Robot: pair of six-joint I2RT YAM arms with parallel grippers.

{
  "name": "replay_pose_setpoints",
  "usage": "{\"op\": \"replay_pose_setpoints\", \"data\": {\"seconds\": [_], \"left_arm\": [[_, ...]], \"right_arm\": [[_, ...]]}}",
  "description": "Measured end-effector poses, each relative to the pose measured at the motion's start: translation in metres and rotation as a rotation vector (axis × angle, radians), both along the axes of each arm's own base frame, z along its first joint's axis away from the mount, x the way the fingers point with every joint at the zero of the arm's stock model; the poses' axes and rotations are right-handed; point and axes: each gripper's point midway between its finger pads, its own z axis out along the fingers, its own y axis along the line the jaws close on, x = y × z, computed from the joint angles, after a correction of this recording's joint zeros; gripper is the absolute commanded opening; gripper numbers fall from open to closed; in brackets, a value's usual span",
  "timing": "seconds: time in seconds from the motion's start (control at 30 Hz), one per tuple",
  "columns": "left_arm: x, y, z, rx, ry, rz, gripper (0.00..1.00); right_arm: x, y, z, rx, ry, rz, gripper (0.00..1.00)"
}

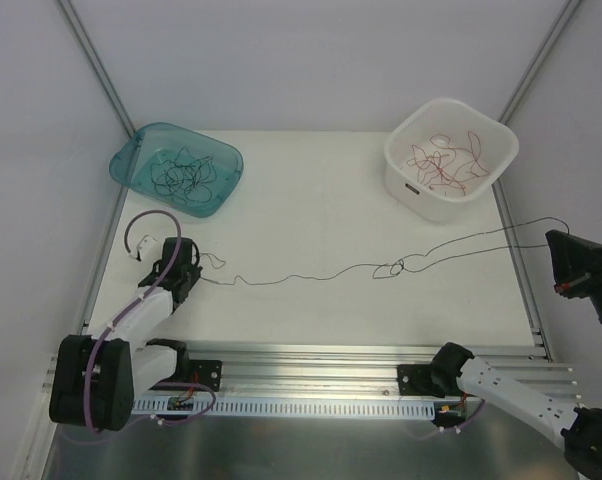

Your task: Untangle the cables

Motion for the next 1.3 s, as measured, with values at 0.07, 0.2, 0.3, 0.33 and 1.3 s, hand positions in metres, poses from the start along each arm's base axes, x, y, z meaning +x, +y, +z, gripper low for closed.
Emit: {"op": "replay_pose_setpoints", "data": {"seconds": [0.07,0.2,0.3,0.33,1.3], "left_arm": [[-0.006,0.014,-0.003,0.009,0.027,0.043,0.00],[-0.015,0.033,-0.008,0.002,0.070,0.118,0.00],[-0.014,0.040,-0.007,-0.001,0.091,0.142,0.00],[-0.014,0.039,-0.007,-0.007,0.098,0.135,0.00],[-0.060,-0.186,0.111,-0.277,-0.244,-1.086,0.93]], "right_arm": [[0.000,-0.003,-0.005,-0.015,0.014,-0.008,0.01],[0.000,-0.006,-0.012,-0.045,0.038,-0.014,0.01],[-0.001,-0.008,-0.014,-0.050,0.039,-0.014,0.01],[-0.001,-0.008,-0.014,-0.048,0.037,-0.010,0.01],[0.086,0.256,-0.207,-0.215,0.583,0.535,0.01]]}}
